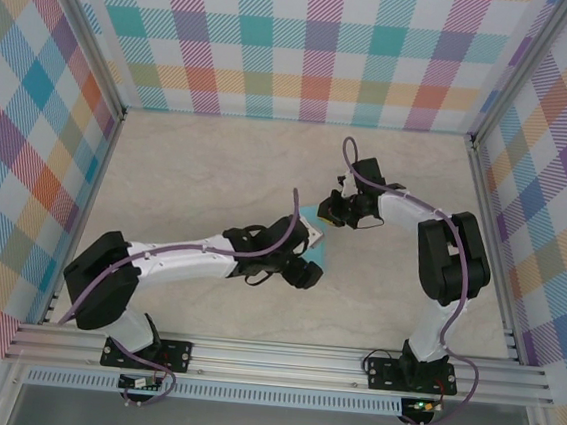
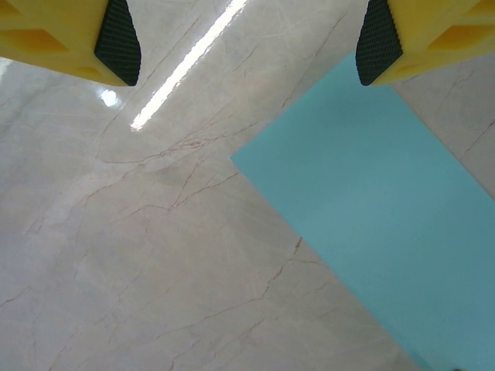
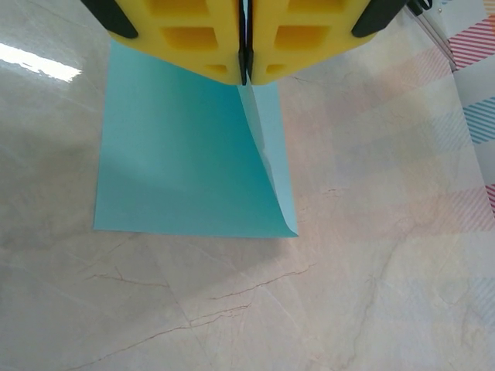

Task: Fold a paper plane with a square sheet of paper (fold left side to right side)
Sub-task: Fold the triangle a second time at the center of the table.

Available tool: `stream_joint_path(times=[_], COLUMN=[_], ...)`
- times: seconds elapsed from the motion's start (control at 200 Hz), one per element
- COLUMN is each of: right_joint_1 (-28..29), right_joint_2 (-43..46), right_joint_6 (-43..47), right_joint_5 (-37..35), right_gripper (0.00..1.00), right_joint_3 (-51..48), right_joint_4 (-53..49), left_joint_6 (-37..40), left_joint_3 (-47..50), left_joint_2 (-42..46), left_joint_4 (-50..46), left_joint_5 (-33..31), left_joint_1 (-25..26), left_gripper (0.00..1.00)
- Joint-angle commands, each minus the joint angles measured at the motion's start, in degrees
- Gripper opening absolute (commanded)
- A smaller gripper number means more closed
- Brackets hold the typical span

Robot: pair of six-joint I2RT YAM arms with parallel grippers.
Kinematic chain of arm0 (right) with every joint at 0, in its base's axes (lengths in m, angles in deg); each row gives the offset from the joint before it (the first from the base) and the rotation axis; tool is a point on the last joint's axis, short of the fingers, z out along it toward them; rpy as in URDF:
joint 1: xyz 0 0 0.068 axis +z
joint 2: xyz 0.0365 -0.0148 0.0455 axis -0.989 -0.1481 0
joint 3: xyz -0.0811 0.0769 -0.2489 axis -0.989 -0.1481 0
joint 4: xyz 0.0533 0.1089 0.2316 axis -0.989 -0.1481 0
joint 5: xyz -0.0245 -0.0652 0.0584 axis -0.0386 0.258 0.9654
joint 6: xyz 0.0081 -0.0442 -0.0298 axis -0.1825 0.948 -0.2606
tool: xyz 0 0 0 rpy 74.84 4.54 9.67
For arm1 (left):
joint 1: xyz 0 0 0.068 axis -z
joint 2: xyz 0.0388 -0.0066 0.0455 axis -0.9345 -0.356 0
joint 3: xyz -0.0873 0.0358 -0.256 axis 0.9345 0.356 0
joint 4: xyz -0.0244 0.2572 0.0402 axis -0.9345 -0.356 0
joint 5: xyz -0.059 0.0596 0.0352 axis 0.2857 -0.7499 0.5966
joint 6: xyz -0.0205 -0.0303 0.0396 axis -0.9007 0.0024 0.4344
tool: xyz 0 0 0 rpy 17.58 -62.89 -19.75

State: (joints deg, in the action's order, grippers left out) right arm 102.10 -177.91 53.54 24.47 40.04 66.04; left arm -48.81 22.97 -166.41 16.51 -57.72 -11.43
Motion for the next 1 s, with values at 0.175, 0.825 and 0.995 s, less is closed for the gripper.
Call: stream_joint_path(times=[0.175, 0.825, 0.995], right_joint_1=[-0.1, -0.1, -0.1], right_joint_2=[-0.2, -1.4, -1.4], right_joint_6=[-0.5, 0.7, 0.5], right_joint_5=[1.6, -0.2, 0.1], right_gripper=[0.05, 0.06, 0.06], right_joint_3=[2.4, 6.6, 6.3], right_joint_4=[-3.2, -9.3, -9.0], left_joint_6=[2.8, 4.9, 4.9], left_joint_3=[-4.3, -4.7, -6.3], left_joint_2=[-4.3, -7.0, -9.5], left_joint_4=[-2.5, -2.4, -2.8], left_joint_5=[-6.3, -7.5, -9.6], left_joint_1=[3.9, 5.1, 5.5], left_gripper=[0.75, 0.76, 0.76])
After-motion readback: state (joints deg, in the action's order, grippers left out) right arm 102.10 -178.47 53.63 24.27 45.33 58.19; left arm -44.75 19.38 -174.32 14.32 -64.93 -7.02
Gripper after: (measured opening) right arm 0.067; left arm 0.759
